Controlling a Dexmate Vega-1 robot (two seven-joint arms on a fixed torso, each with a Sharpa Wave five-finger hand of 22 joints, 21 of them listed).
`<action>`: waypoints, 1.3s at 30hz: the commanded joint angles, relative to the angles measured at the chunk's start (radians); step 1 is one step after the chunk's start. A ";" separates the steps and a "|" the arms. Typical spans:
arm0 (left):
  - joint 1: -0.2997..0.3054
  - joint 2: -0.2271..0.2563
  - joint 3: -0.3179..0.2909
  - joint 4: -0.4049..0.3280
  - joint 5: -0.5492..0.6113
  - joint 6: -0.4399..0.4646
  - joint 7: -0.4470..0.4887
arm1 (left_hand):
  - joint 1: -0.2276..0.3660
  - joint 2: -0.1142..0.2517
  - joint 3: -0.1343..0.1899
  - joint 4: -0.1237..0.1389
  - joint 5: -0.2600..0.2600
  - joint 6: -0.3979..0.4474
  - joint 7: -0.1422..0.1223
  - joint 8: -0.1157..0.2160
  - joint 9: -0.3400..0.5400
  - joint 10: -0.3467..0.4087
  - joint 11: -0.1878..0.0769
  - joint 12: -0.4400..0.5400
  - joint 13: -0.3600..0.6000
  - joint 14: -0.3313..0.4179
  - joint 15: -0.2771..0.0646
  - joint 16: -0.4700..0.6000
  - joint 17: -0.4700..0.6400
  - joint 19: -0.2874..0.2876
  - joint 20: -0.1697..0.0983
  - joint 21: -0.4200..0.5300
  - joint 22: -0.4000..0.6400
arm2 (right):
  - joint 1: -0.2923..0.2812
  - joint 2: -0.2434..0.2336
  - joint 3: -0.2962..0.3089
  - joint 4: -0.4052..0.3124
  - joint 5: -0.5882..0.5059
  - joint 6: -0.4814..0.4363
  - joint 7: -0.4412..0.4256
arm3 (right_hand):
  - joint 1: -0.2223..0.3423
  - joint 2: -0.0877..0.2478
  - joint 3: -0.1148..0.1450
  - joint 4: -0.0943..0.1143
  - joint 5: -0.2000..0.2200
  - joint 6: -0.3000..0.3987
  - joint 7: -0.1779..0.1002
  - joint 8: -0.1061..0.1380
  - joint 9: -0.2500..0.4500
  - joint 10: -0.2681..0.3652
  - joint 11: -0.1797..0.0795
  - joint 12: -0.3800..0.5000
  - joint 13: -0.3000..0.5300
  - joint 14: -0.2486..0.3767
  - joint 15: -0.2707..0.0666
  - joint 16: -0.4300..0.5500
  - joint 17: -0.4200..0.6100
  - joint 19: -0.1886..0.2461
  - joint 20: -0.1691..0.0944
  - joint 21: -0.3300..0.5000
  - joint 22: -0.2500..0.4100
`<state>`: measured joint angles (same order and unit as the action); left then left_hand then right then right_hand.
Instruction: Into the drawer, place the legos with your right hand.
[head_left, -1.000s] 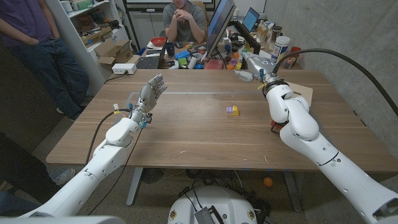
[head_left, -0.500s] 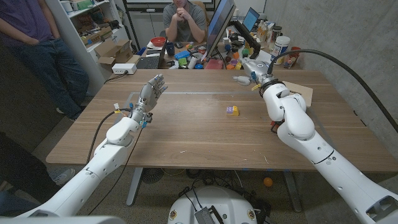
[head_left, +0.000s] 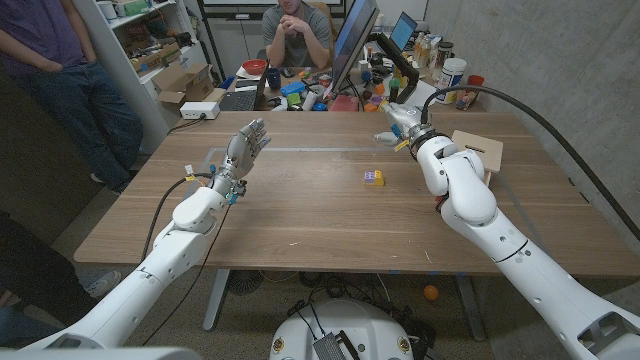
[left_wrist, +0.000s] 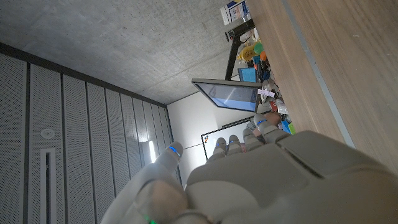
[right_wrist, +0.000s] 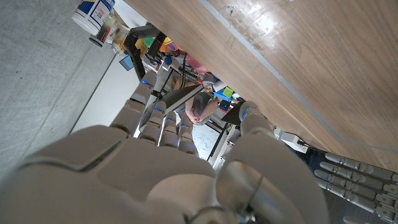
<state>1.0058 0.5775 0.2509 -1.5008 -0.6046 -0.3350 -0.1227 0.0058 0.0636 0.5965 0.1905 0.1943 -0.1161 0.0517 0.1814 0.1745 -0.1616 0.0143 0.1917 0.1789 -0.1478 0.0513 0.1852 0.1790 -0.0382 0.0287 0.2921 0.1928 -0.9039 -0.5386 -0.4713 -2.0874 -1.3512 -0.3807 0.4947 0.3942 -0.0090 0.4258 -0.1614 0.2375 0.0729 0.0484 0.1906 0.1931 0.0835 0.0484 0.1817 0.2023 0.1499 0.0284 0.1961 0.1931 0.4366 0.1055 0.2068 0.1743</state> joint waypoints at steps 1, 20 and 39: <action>-0.014 -0.006 0.007 0.012 0.002 0.006 -0.005 | -0.007 0.106 -0.004 0.001 0.004 0.003 0.000 0.003 0.002 -0.001 0.004 0.005 0.002 -0.002 0.002 0.003 0.004 0.000 0.007 0.000 0.004 | 0.020 0.033 -0.005 0.048 -0.062 0.036 0.090 | 0.008 -0.006 -0.003 -0.002 0.008 -0.004 0.003 0.000 0.004 -0.002 0.002 0.008 0.004 0.003 -0.005 0.003 0.003 -0.001 -0.007 0.001 0.005; -0.043 -0.018 0.021 0.034 0.009 0.015 -0.012 | -0.008 0.106 -0.008 0.002 0.005 0.005 0.001 0.003 0.002 -0.001 0.004 0.005 0.002 -0.002 0.002 0.003 0.005 0.000 0.007 -0.001 0.005 | 0.026 0.029 0.004 0.073 -0.069 0.071 0.157 | 0.027 -0.009 -0.006 -0.003 0.016 -0.006 0.004 0.002 0.004 0.000 -0.002 0.012 0.005 0.011 -0.013 0.007 0.003 0.010 -0.017 0.003 0.005; -0.050 -0.024 0.021 0.047 0.011 0.018 -0.008 | -0.008 0.107 -0.012 0.002 0.006 0.005 0.001 0.003 0.002 -0.001 0.004 0.005 0.002 -0.002 0.003 0.003 0.005 0.000 0.008 -0.002 0.005 | 0.091 0.034 -0.037 0.132 -0.033 0.134 0.237 | 0.034 -0.032 -0.023 -0.001 0.022 -0.012 0.008 0.003 0.004 -0.003 -0.005 0.014 0.005 0.023 -0.022 0.012 0.003 0.018 -0.023 0.003 0.004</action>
<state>0.9596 0.5576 0.2717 -1.4613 -0.5949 -0.3187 -0.1332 0.0058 0.0636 0.5885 0.1903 0.1943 -0.1161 0.0517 0.1809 0.1745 -0.1616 0.0143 0.1916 0.1789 -0.1478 0.0513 0.1852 0.1789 -0.0382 0.0287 0.2922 0.1928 -0.8475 -0.5075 -0.4858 -1.9879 -1.4066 -0.2788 0.6920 0.4244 -0.0312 0.4095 -0.1638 0.2554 0.0677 0.0537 0.1906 0.1930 0.0837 0.0484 0.1896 0.2021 0.1664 0.0121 0.2042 0.1929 0.4514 0.0907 0.2069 0.1743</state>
